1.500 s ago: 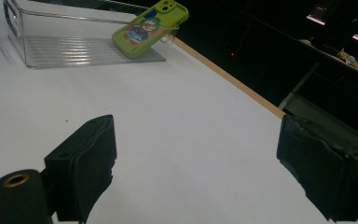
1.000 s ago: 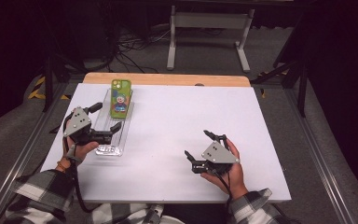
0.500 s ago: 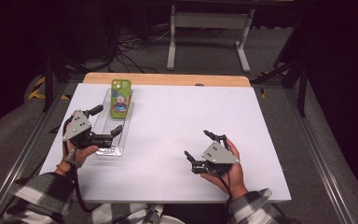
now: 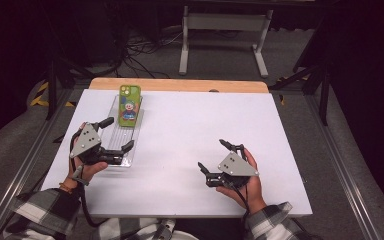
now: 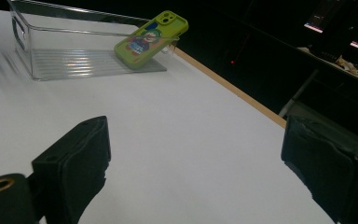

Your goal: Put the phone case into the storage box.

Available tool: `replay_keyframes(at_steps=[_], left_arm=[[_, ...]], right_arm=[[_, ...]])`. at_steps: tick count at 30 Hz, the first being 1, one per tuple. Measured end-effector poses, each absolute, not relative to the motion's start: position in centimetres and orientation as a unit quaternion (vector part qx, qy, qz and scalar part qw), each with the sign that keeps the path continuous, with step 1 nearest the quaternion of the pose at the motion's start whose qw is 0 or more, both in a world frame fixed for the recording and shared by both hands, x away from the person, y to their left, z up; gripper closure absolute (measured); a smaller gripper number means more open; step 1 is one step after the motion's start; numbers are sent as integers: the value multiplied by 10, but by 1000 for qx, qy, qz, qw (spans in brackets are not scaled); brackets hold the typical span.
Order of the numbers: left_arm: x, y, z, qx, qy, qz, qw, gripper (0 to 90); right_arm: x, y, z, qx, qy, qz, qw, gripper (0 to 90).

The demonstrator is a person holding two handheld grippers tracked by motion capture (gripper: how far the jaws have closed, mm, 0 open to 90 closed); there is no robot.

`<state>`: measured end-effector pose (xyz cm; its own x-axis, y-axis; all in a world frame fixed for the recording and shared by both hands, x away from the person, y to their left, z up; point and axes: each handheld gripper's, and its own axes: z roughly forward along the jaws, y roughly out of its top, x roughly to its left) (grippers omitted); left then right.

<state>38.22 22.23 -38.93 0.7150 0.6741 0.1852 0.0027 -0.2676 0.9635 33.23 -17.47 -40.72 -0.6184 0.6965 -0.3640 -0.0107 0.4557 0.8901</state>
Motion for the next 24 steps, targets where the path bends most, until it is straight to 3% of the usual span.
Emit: replay_keyframes(at_steps=[24], left_arm=[[365,209,-406,760,200,289,546,63]], right_arm=[[333,-173,-407,220,766,474,375,37]])
